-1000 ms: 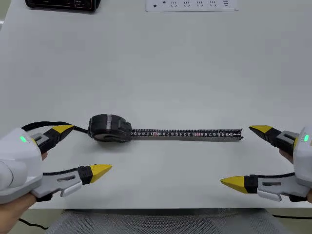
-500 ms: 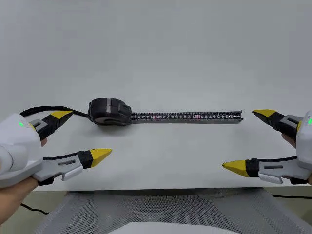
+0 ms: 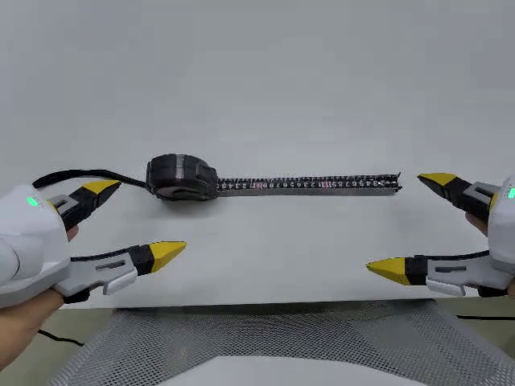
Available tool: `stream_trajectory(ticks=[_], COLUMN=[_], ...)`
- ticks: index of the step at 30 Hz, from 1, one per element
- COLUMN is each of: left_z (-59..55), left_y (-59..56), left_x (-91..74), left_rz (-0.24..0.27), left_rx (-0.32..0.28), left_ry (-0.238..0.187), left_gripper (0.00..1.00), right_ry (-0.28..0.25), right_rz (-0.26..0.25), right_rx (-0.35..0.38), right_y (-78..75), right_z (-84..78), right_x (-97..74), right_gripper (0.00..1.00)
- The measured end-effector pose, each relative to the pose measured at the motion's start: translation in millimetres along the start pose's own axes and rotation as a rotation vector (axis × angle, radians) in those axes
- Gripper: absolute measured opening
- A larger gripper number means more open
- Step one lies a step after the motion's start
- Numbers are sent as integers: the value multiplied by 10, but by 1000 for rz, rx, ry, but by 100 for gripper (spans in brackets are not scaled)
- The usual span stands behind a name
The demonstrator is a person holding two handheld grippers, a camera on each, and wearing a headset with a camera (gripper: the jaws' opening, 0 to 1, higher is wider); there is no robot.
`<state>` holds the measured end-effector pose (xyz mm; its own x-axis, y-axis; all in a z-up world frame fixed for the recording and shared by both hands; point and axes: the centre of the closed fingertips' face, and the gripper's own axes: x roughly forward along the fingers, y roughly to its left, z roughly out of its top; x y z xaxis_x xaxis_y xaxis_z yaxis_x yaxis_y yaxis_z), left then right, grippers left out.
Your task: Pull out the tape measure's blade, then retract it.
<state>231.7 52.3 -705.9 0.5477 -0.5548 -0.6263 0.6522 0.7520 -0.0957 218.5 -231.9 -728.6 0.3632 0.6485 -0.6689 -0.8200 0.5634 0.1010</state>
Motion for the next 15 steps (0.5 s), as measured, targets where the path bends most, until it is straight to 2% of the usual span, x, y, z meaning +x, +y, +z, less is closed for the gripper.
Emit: stream_trajectory(ticks=[15], left_z=[-7], left_y=[-8], left_x=[9], left_rz=[1], left_rx=[-10], left_ry=[-4], left_gripper=[73], right_ry=[-1], right_rz=[5], right_rx=[3], right_y=[6], right_z=[-9], right_x=[3], right_gripper=[88])
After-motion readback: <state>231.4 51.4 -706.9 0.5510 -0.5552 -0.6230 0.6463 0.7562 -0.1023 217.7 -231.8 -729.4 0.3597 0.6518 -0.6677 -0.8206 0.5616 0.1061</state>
